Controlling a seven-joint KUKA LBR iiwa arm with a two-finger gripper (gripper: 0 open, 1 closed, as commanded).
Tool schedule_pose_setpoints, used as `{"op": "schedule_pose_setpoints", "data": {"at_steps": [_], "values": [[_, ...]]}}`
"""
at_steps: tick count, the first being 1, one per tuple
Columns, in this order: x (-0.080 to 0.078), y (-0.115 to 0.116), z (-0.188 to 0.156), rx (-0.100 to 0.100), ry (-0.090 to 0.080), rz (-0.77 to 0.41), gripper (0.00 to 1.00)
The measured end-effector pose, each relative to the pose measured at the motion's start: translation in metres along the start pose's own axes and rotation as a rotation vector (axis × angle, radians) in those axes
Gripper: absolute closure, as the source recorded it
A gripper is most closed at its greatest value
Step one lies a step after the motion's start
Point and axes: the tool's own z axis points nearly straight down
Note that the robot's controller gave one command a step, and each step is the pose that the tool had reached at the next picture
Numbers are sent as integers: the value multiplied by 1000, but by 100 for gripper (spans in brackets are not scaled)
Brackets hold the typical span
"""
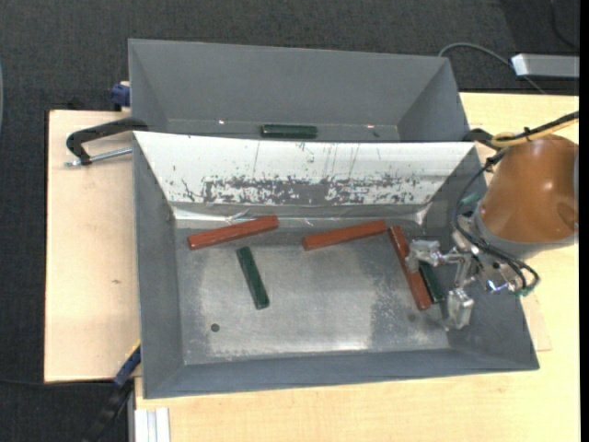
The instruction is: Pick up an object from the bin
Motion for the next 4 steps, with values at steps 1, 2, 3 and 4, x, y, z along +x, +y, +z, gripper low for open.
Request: {"op": "schedule_pose_setpoints", "data": {"at_steps": [1,2,3,4], "values": [[-1,8,-16,1,-1,-281,0],[-4,-4,6,3,-2,-629,100],[-6,0,7,-2,-9,-629,0],[-6,0,7,-2,-9,-630,0]]}}
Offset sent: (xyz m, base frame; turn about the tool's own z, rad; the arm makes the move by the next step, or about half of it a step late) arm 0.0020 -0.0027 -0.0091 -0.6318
